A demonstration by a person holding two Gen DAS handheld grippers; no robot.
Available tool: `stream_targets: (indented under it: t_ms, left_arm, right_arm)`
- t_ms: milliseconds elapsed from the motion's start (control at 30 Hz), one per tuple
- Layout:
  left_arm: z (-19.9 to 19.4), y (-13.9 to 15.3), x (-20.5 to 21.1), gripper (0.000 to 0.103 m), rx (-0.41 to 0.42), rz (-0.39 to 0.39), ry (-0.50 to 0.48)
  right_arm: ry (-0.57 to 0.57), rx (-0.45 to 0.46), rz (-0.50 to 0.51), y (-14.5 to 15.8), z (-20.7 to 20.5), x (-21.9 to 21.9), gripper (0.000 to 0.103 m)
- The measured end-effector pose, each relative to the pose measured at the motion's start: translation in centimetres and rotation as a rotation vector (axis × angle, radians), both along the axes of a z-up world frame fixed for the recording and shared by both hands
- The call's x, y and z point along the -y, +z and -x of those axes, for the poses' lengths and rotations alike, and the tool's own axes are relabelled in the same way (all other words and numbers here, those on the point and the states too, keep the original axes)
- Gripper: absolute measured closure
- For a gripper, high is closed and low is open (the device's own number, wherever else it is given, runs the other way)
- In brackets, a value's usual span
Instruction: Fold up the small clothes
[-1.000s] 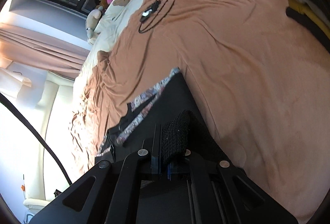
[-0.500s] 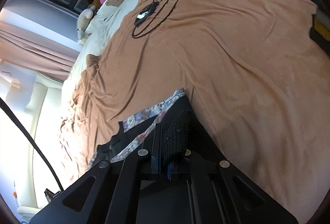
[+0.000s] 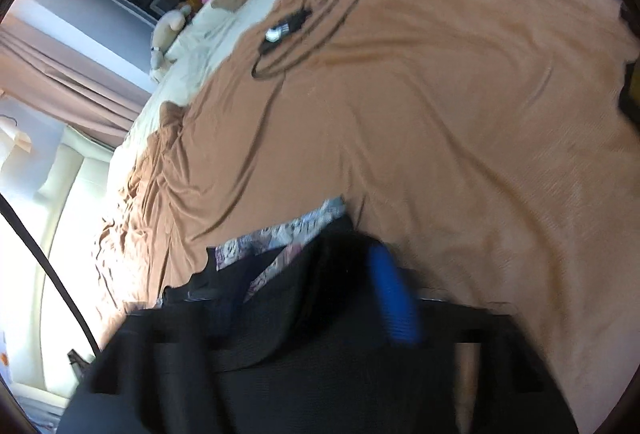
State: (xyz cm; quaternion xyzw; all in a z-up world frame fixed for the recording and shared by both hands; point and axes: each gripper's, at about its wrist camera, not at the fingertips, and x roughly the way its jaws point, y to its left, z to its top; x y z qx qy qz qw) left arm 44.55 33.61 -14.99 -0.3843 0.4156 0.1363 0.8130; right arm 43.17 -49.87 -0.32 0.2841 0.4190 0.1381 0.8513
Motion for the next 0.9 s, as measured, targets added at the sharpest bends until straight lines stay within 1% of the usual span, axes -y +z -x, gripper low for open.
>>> stream_targets:
  t_ms: [67,133,167,200,267,333,467,600,667,800,867,900]
  left_arm:
    - [0.0,0.4,0.2,0.044,-0.026,-0.047,-0.046]
    - [0.0,0.8,0.8,0.040,-0.052,-0.105,-0.104]
    - [0.0,0.9,1.2,0.035,-0.069,-0.143,-0.138]
    - [0.0,0.8,1.5,0.031,-0.080,-0.164,-0.160]
    - [0.1,0.8,2.5,0.031,-0.114,-0.233,-0.222]
    - [0.2,0.6,3.3,0.031,-0.140,-0.274,-0.264]
    - [0.2,0.0,4.5,0.030,-0.183,-0.323,-0.348]
    - [-0.3,-1.3,5.7,0.030,-0.251,-0.379,-0.423]
    - [-0.7,-2.2,6.0,0.030,-0.292,-0.414,-0.449]
    - [-1.6,-3.8,6.2,0.030,-0.346,-0.461,-0.480]
    - [-2.2,-4.3,6.1,0.030,-0.352,-0.471,-0.482]
    - [-2.7,-4.5,6.0,0.028,-0.348,-0.474,-0.477]
  right_arm:
    - [0.036,0.007,0.054,0.3,0.5,-0.1,0.031]
    - [0.086,0.000,0.130,0.4,1.0,-0.6,0.032]
    - [0.107,-0.005,0.154,0.5,1.1,-0.9,0.032]
    - [0.140,-0.013,0.185,0.3,1.3,-1.3,0.032]
    - [0.197,-0.029,0.242,0.0,1.7,-2.1,0.032]
    - [0.239,-0.034,0.297,-0.2,1.9,-2.8,0.032]
    - [0.298,-0.050,0.378,-0.5,1.5,-3.8,0.032]
    - [0.339,-0.068,0.475,-1.5,1.3,-5.1,0.032]
    - [0.353,-0.067,0.505,-1.7,1.1,-5.6,0.032]
    - [0.356,-0.055,0.568,-2.6,-0.2,-6.7,0.032]
    - [0.352,-0.054,0.569,-3.2,-1.0,-6.9,0.032]
    - [0.347,-0.048,0.566,-3.4,-1.5,-7.0,0.032]
